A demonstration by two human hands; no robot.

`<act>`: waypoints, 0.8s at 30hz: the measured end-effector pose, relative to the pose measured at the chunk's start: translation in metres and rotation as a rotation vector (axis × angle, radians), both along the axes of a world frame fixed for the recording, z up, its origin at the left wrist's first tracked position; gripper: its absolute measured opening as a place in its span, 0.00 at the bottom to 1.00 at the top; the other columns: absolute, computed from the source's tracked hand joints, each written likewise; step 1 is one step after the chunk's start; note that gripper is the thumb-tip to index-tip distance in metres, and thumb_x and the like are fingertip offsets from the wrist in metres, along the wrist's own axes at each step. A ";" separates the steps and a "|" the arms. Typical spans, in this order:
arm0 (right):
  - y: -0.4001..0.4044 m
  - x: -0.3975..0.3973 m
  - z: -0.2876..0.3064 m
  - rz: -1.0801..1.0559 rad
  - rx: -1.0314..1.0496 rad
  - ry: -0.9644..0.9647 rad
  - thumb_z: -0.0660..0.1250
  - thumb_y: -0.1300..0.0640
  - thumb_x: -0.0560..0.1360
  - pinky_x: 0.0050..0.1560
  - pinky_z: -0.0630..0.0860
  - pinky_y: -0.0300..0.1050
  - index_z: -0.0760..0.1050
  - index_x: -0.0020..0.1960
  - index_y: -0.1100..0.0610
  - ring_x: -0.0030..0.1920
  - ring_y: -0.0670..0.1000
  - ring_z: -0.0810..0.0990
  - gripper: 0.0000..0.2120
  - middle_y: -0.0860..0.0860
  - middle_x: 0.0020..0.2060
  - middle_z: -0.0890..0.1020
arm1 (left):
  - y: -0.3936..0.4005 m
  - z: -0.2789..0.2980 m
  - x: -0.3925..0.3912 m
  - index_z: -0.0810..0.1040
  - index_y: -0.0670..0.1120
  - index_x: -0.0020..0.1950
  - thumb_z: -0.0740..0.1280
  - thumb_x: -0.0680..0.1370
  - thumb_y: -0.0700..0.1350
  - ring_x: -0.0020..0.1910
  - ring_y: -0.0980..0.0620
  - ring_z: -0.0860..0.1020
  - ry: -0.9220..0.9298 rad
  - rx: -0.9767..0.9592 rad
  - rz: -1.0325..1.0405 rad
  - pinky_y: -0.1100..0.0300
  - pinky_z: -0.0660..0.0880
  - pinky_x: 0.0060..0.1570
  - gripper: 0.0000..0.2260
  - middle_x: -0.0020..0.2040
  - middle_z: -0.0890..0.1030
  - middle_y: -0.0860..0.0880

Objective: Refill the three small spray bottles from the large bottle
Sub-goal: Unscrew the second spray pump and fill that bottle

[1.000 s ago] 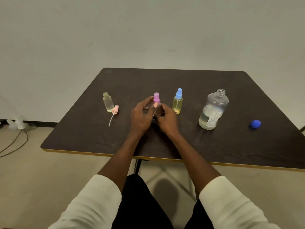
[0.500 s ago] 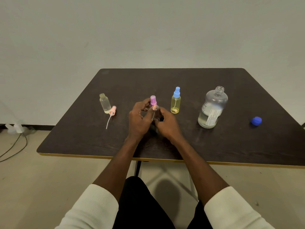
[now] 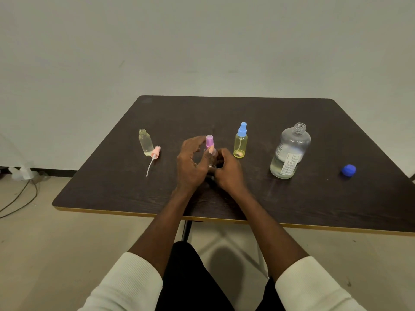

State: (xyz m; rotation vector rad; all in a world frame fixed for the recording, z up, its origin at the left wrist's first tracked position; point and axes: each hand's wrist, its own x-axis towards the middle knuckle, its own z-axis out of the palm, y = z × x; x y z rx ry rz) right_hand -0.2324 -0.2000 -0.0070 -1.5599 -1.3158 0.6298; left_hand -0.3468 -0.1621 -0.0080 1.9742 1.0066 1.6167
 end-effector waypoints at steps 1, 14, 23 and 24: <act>0.000 0.000 0.000 -0.005 0.000 -0.008 0.74 0.60 0.69 0.33 0.71 0.35 0.72 0.44 0.56 0.36 0.46 0.76 0.11 0.49 0.38 0.80 | 0.000 0.000 0.000 0.79 0.43 0.62 0.72 0.78 0.41 0.55 0.54 0.79 -0.009 -0.022 -0.008 0.55 0.78 0.54 0.13 0.56 0.81 0.53; -0.002 -0.002 0.004 0.010 -0.002 -0.001 0.72 0.61 0.71 0.32 0.70 0.29 0.70 0.44 0.51 0.38 0.43 0.77 0.12 0.47 0.40 0.79 | -0.004 0.002 0.001 0.77 0.44 0.57 0.74 0.76 0.44 0.51 0.55 0.81 -0.113 -0.122 -0.067 0.60 0.78 0.53 0.12 0.50 0.81 0.53; -0.004 -0.002 0.005 0.025 -0.006 0.030 0.72 0.61 0.73 0.32 0.69 0.27 0.70 0.43 0.50 0.38 0.41 0.77 0.12 0.46 0.40 0.79 | -0.003 0.003 -0.001 0.80 0.43 0.62 0.69 0.78 0.48 0.53 0.54 0.81 -0.045 -0.064 -0.082 0.55 0.79 0.54 0.15 0.54 0.83 0.51; -0.004 -0.002 0.004 0.023 -0.003 0.027 0.72 0.61 0.73 0.32 0.69 0.27 0.70 0.44 0.51 0.38 0.41 0.77 0.11 0.47 0.40 0.79 | -0.003 0.003 0.000 0.79 0.45 0.60 0.70 0.78 0.47 0.52 0.54 0.81 -0.055 -0.078 -0.081 0.55 0.79 0.54 0.13 0.53 0.83 0.51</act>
